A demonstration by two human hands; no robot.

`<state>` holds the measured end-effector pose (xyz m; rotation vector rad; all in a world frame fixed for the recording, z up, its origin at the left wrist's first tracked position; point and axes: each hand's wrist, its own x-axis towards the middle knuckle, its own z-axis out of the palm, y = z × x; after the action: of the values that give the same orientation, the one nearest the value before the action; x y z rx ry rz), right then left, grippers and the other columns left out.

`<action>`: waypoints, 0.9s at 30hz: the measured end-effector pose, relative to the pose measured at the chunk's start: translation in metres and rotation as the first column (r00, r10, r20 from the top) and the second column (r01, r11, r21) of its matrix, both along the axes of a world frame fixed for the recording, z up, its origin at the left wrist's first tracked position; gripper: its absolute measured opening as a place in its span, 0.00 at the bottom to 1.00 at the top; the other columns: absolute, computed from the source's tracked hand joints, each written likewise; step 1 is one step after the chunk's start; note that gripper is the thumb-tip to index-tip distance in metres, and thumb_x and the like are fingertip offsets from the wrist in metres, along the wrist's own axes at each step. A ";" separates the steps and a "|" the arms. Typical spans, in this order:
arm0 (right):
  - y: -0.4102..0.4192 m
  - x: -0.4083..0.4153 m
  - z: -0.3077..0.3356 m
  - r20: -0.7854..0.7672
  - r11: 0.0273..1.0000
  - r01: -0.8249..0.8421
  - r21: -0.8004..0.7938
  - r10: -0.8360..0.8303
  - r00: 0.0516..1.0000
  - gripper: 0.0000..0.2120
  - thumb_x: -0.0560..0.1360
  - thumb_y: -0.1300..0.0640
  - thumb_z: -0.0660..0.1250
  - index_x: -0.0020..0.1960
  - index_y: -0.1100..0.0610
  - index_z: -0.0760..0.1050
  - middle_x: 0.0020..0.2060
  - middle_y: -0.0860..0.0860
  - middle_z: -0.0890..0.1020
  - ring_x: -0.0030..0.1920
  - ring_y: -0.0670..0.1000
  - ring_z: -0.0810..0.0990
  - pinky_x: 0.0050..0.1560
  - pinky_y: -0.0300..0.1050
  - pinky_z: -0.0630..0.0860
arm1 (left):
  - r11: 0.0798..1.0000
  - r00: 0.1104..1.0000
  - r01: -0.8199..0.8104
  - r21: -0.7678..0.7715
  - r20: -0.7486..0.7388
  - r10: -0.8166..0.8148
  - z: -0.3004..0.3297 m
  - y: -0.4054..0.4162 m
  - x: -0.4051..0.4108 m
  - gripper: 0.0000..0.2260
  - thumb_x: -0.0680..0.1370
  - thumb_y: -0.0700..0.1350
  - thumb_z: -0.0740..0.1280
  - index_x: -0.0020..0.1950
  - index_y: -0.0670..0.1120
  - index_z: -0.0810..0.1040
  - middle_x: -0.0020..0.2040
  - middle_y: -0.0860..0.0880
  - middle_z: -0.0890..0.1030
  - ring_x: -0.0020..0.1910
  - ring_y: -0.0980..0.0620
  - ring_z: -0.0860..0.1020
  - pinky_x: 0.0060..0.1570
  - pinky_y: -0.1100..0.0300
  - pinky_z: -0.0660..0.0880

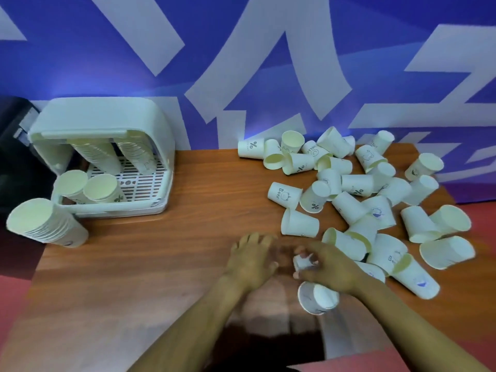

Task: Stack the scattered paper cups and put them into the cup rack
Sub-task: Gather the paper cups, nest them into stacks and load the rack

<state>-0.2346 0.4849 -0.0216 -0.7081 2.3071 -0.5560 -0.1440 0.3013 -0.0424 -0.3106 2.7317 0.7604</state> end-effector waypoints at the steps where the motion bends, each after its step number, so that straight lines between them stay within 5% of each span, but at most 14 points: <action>1: 0.012 0.001 -0.004 0.013 0.999 -0.027 0.031 0.026 1.000 0.21 0.63 0.41 0.74 0.53 0.42 0.74 0.49 0.38 0.77 0.51 0.39 0.76 0.57 0.42 0.73 | 1.000 1.000 0.014 -0.001 0.009 -0.014 -0.005 0.012 -0.008 0.27 0.77 0.55 0.63 0.75 0.55 0.60 0.72 0.50 0.63 0.72 0.47 0.59 0.70 0.49 0.60; 5: 0.046 0.002 -0.017 -0.019 0.965 -0.231 0.124 0.235 0.972 0.31 0.61 0.37 0.71 0.62 0.41 0.71 0.56 0.36 0.73 0.56 0.40 0.71 0.64 0.45 0.62 | 0.998 0.997 0.064 0.014 0.050 -0.064 -0.023 0.048 -0.037 0.27 0.78 0.55 0.62 0.75 0.54 0.59 0.73 0.50 0.63 0.72 0.47 0.59 0.69 0.49 0.60; 14: 0.073 0.003 -0.043 -0.133 0.923 -0.373 0.097 0.384 0.914 0.29 0.66 0.41 0.68 0.65 0.44 0.67 0.61 0.44 0.73 0.59 0.49 0.73 0.55 0.44 0.73 | 0.997 0.989 0.070 0.033 0.125 -0.074 -0.055 0.083 -0.062 0.33 0.74 0.63 0.64 0.75 0.54 0.59 0.70 0.52 0.67 0.68 0.46 0.65 0.66 0.50 0.65; 19: 0.075 0.000 -0.035 -0.073 0.945 -0.319 0.075 0.324 0.943 0.26 0.67 0.45 0.69 0.63 0.45 0.67 0.57 0.43 0.73 0.56 0.47 0.73 0.49 0.41 0.71 | 0.992 0.994 0.033 0.126 0.097 -0.045 -0.059 0.081 -0.058 0.29 0.73 0.57 0.69 0.71 0.50 0.65 0.68 0.51 0.70 0.65 0.46 0.68 0.64 0.53 0.67; 27: 0.051 -0.034 0.015 0.106 0.991 -0.016 -0.131 0.030 0.994 0.22 0.60 0.45 0.69 0.50 0.43 0.66 0.45 0.45 0.75 0.44 0.45 0.75 0.40 0.40 0.73 | 0.928 0.961 -0.242 0.281 -0.059 0.269 -0.021 0.013 -0.012 0.22 0.69 0.53 0.74 0.57 0.51 0.68 0.53 0.50 0.72 0.52 0.50 0.74 0.46 0.57 0.70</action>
<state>-0.2684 0.5357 -0.0071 -0.7466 2.1748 -0.7211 -0.1557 0.3142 -0.0637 -0.5899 2.6574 1.2370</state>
